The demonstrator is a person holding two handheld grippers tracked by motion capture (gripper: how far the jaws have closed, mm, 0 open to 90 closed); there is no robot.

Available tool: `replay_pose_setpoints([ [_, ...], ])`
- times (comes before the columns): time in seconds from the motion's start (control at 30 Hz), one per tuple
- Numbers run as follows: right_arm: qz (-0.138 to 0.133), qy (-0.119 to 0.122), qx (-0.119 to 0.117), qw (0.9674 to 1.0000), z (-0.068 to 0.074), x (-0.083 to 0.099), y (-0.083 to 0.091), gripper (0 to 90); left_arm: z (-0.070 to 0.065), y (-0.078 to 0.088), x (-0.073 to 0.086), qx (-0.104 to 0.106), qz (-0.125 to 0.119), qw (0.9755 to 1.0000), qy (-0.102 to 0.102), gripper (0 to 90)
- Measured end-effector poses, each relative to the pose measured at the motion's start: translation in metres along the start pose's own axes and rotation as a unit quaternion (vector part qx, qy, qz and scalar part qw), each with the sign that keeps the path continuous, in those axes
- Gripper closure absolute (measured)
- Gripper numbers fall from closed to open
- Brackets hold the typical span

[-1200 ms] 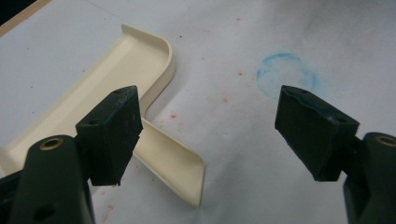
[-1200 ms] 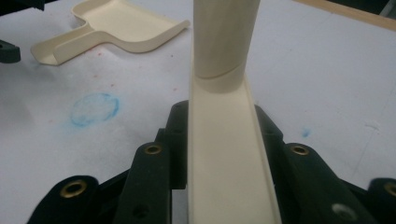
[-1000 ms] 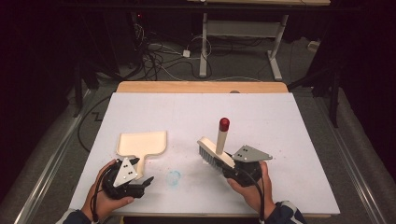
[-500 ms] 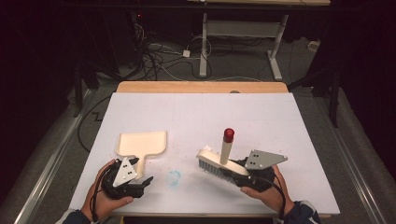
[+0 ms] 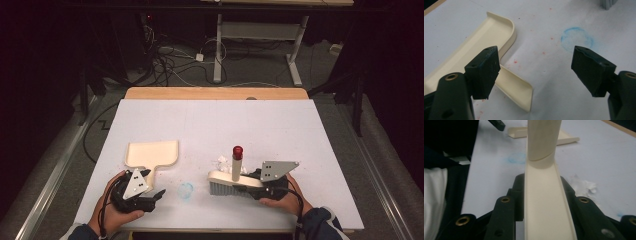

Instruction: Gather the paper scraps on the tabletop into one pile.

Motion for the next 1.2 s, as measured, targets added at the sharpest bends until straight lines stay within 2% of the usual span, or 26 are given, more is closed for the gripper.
replay_pose_setpoints([
  [0.17, -0.002, -0.002, 0.006, 1.0, -0.015, 0.001, -0.006, 66.8, -0.001, -0.001, 0.0, 0.002, 0.001, 1.0, 0.0, 22.4],
  [0.33, -0.01, -0.005, 0.012, 0.9999, -0.019, -0.003, -0.008, 66.8, -0.001, -0.002, -0.001, 0.003, 0.003, 1.0, -0.001, 22.4],
  [0.47, -0.034, -0.013, 0.016, 0.9992, -0.023, -0.011, 0.001, 66.8, -0.002, -0.002, 0.0, 0.003, 0.004, 1.0, -0.002, 22.4],
  [0.53, -0.042, -0.016, 0.031, 0.9985, -0.028, -0.016, 0.009, 66.7, -0.001, -0.002, 0.0, 0.003, 0.003, 1.0, -0.001, 22.4],
  [0.63, -0.048, -0.023, 0.072, 0.996, -0.04, -0.021, 0.023, 66.8, -0.001, -0.002, 0.0, 0.002, 0.002, 1.0, -0.002, 22.4],
  [0.73, -0.049, -0.043, 0.132, 0.9891, -0.059, -0.019, 0.036, 66.8, -0.001, -0.002, -0.001, 0.002, 0.003, 1.0, -0.002, 22.4],
  [0.83, -0.027, -0.05, 0.203, 0.9776, -0.078, -0.011, 0.045, 66.8, -0.001, -0.002, -0.001, 0.002, 0.003, 1.0, -0.002, 22.4],
  [0.93, 0.003, -0.057, 0.26, 0.9639, -0.095, 0.002, 0.049, 66.8, -0.001, -0.003, -0.001, 0.002, 0.005, 1.0, -0.003, 22.4],
  [1.0, 0.02, -0.064, 0.289, 0.9551, -0.105, 0.01, 0.047, 66.8, -0.001, -0.003, -0.001, 0.002, 0.004, 1.0, -0.003, 22.4],
  [1.07, 0.037, -0.064, 0.306, 0.9491, -0.113, 0.018, 0.043, 66.8, 0.0, -0.003, -0.001, 0.001, 0.004, 1.0, -0.002, 22.4],
  [1.13, 0.057, -0.066, 0.33, 0.9399, -0.121, 0.026, 0.04, 66.8, 0.0, -0.003, -0.001, 0.001, 0.004, 1.0, -0.001, 22.4],
  [1.2, 0.066, -0.074, 0.331, 0.9383, -0.125, 0.031, 0.036, 66.8, 0.0, -0.003, -0.001, 0.001, 0.003, 1.0, -0.002, 22.3],
])
Point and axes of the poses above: each handheld gripper's, and its own axes: y roughly backward along the jaws, x roughly out of its underside, z roughly to its left, the point moved 8 cm from there along -y, roughly forward along the jaws, and after that the axes turned 10 degrees about y, right-handed, at the moved point
